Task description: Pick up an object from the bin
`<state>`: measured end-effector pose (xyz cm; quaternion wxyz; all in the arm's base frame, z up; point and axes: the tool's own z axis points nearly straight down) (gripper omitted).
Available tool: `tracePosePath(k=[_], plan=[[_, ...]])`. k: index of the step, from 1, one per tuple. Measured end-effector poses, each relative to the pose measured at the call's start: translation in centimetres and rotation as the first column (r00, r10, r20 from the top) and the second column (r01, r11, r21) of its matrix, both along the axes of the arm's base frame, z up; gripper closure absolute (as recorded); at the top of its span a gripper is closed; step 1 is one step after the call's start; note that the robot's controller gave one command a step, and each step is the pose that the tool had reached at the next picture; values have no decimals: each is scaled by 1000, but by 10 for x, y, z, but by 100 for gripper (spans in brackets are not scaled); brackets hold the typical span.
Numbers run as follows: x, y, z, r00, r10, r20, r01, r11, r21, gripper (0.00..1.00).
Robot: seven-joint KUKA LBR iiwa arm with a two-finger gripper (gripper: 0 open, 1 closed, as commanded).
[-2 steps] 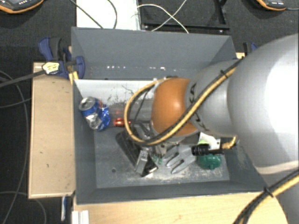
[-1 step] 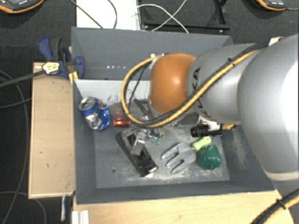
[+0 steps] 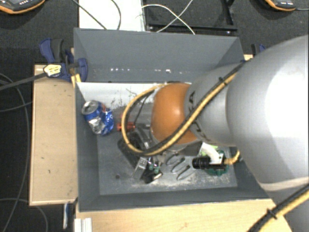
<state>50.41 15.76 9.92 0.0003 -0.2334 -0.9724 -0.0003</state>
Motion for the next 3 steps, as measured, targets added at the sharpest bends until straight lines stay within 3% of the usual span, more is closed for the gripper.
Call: tracePosePath(k=[1,2,3], plan=[[0,-2,-28,994,-107,19,107,994,6,0],[9,-7,-28,951,-309,-8,309,951,-1,100],[9,-7,-28,951,-309,-8,309,951,-1,100]])
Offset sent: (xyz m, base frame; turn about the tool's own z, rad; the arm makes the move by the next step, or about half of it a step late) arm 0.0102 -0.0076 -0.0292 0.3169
